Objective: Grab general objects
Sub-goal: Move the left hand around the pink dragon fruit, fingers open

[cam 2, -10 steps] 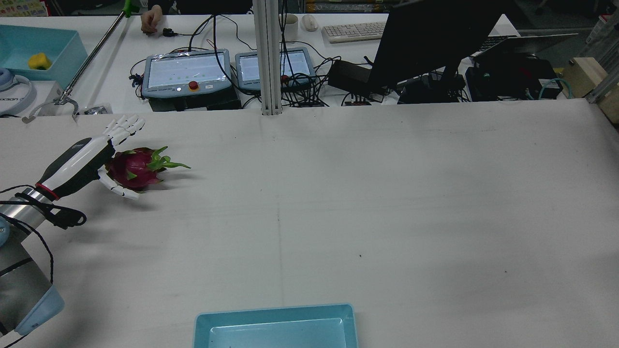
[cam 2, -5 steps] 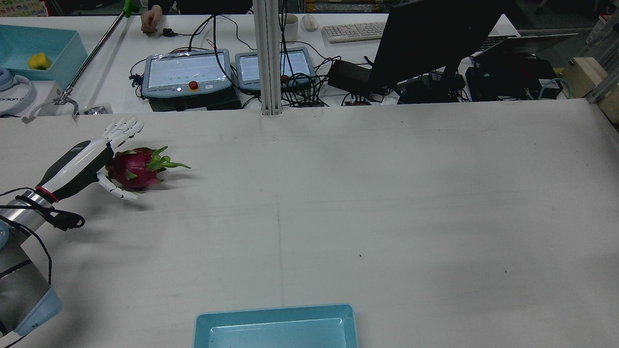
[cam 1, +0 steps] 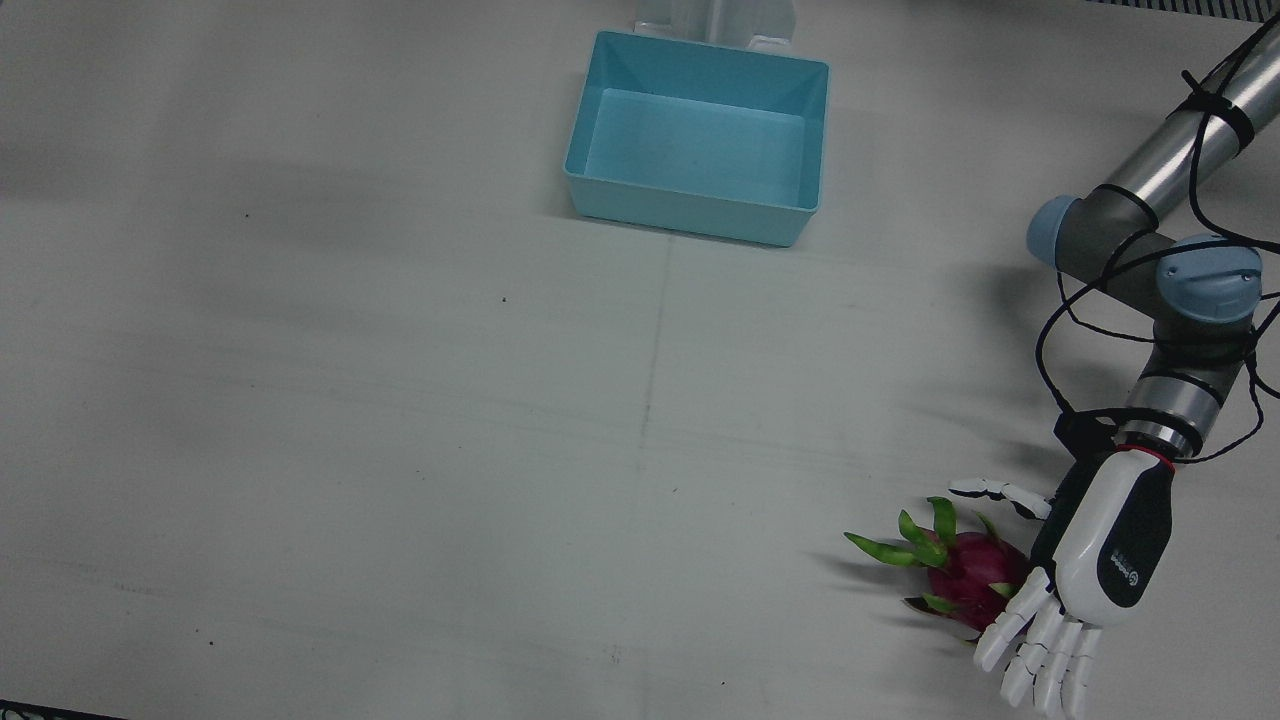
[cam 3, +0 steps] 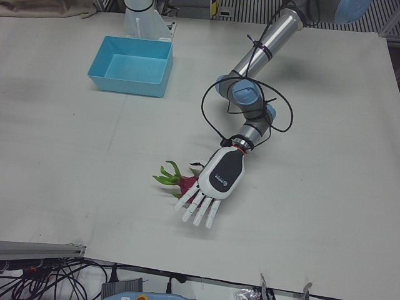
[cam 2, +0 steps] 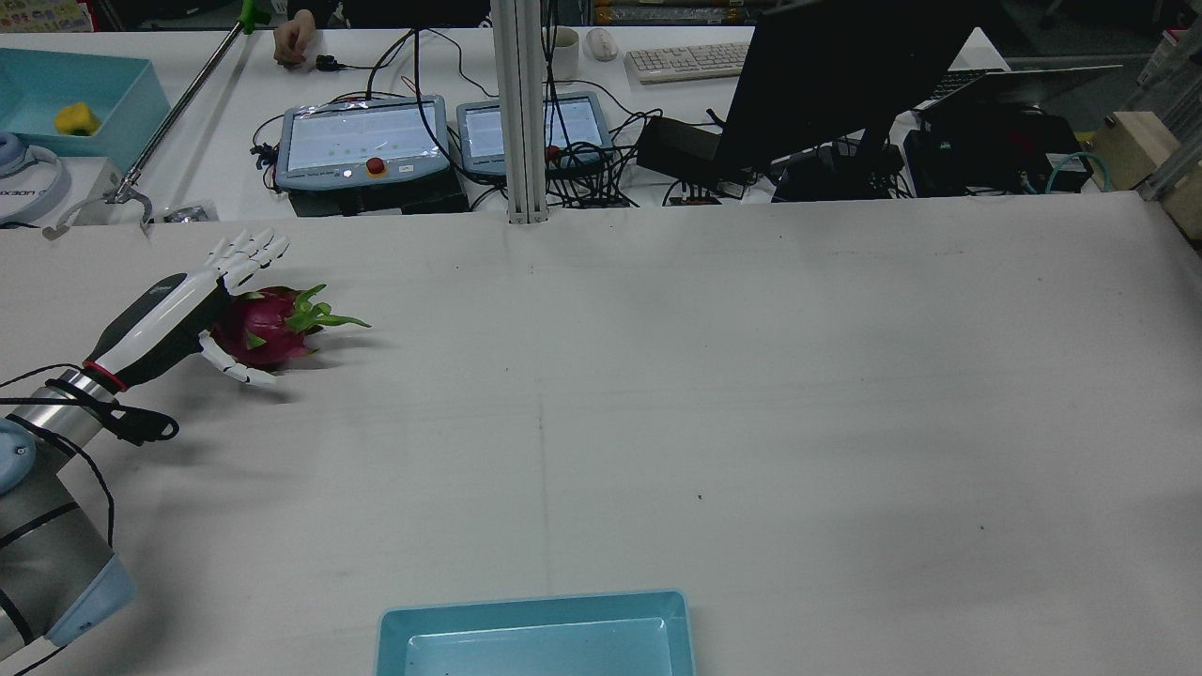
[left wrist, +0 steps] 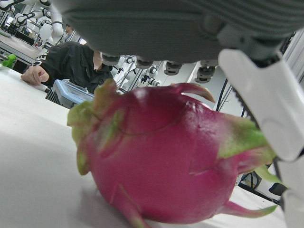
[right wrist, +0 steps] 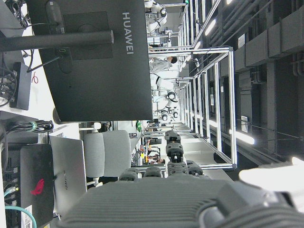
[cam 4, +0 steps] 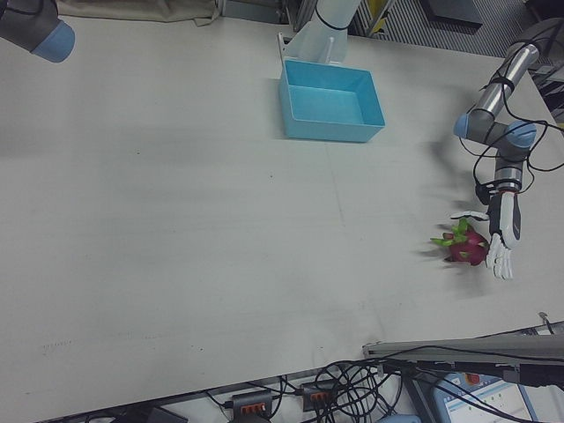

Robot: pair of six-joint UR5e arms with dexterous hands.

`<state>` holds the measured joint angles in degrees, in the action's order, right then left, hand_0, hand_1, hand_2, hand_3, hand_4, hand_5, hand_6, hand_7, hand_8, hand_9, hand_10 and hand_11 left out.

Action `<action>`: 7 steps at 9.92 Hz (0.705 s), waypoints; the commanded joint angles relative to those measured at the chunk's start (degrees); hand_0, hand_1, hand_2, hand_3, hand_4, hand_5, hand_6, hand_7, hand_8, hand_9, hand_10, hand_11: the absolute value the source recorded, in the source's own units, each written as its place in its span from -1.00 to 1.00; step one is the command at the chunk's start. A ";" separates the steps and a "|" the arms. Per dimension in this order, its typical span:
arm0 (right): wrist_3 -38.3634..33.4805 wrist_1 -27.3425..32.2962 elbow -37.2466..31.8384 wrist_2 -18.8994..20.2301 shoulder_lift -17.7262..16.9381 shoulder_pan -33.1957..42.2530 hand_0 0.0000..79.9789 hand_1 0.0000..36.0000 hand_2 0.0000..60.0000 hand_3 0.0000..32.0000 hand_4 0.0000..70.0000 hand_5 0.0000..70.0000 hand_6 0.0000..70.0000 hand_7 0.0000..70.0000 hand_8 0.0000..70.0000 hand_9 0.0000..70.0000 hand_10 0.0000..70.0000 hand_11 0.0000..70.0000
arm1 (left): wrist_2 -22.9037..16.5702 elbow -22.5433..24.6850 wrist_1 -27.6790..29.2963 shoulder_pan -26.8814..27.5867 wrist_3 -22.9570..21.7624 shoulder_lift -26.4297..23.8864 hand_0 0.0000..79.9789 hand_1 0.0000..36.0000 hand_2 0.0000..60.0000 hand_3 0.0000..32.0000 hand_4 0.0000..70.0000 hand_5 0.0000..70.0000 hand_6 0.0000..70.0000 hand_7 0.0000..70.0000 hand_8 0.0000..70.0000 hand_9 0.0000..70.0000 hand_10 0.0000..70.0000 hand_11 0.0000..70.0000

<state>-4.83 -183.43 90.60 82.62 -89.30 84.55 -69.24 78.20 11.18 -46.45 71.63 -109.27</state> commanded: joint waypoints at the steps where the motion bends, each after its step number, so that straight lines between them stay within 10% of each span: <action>1: 0.00 0.00 0.02 0.00 0.00 0.00 -1.00 -1.00 -1.00 -1.00 -1.00 -1.00 -1.00 -1.00 -1.00 -1.00 -1.00 -1.00 | 1.57 -1.03 1.12 0.82 0.71 -0.24 0.54 0.93 -0.36 -0.71 -1.00 -1.00 -1.00 -0.77 -1.00 -0.99 -1.00 -1.00; 7: 0.00 0.00 0.02 0.00 0.00 0.00 -1.00 -1.00 -1.00 -1.00 -1.00 -1.00 -1.00 -1.00 -1.00 -1.00 -1.00 -1.00 | 1.57 -0.77 0.41 2.76 0.71 -0.41 0.50 0.73 -0.30 -1.00 -0.78 -0.73 -0.82 -0.23 -0.99 -0.89 -1.00 -1.00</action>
<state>-4.83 -183.43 90.61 82.62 -89.30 84.55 -67.68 77.35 11.53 -43.83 72.31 -109.65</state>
